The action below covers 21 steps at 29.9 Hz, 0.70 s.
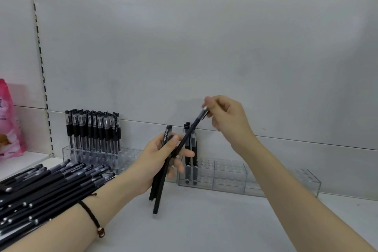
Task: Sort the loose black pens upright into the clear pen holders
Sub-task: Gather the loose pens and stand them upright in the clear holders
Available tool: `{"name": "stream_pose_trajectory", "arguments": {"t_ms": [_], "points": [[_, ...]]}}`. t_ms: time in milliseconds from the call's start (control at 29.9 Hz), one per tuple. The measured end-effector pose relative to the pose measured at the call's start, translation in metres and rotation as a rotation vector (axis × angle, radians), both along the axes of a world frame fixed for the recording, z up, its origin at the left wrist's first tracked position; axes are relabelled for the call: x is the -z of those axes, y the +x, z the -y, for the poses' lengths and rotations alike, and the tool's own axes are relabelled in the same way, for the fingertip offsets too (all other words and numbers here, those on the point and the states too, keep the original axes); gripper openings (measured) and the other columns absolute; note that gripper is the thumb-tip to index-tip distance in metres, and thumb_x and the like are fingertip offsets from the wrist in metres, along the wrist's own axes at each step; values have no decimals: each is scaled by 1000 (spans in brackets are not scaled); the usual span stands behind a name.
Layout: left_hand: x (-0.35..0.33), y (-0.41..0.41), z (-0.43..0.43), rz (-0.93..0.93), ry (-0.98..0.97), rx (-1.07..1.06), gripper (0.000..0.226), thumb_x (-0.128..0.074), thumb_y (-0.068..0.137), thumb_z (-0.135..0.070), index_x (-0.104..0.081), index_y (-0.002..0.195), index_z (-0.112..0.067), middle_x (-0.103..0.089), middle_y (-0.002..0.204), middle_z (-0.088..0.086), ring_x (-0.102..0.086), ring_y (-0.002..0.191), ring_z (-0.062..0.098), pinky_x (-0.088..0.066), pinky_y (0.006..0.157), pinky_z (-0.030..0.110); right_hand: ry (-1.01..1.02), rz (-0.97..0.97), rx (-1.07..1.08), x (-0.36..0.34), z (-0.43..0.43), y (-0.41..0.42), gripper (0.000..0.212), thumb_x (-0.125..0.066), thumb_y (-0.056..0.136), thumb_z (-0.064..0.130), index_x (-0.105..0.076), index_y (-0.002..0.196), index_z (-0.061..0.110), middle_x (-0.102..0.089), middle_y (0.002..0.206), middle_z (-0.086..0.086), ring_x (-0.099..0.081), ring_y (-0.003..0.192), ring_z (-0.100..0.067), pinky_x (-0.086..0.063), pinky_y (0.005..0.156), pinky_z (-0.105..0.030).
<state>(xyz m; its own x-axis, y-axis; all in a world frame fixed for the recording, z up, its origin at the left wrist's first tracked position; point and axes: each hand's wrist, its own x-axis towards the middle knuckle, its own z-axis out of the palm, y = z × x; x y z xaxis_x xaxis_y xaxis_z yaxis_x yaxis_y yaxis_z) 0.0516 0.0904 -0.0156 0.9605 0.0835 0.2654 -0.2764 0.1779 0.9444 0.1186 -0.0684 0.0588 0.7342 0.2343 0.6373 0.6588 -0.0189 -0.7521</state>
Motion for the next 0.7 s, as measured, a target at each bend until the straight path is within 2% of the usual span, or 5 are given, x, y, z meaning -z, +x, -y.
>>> {"name": "stream_pose_trajectory", "arguments": {"t_ms": [134,301,435,535,703], "points": [[4,6,-7,1,-19,-144,22,-46,100,-31,-55,107,-13,-62,62,9,-40,34,12,-31,36,17,188,142,289,-7,12,6,29,-48,101,27,-57,74,18,-49,59,11,-39,54,-7,-33,56,-22],[3,10,-10,-41,-87,-176,24,-47,100,-33,-53,105,-11,-47,54,2,-26,37,8,-22,36,16,-90,350,370,2,15,7,28,-46,101,23,-57,79,10,-54,61,12,-45,53,-1,-29,54,-19],[3,11,-8,-76,-121,-148,20,-47,100,-29,-45,94,-10,-49,52,1,-26,39,8,-21,34,16,-182,362,321,13,6,12,28,-47,100,26,-60,82,10,-59,65,6,-44,52,-3,-29,53,-22],[1,11,-7,-68,-166,-144,7,-42,101,-13,-43,97,-8,-48,52,1,-26,38,7,-19,33,16,-262,390,331,19,2,12,27,-48,100,28,-60,83,11,-59,68,4,-47,59,-7,-38,57,-31],[-1,9,-6,-33,-231,-123,18,-32,99,-4,-49,96,-7,-49,61,5,-35,45,10,-25,36,18,-524,331,324,27,-1,13,30,-46,99,36,-63,85,15,-62,71,5,-55,69,-17,-45,65,-34]]}}
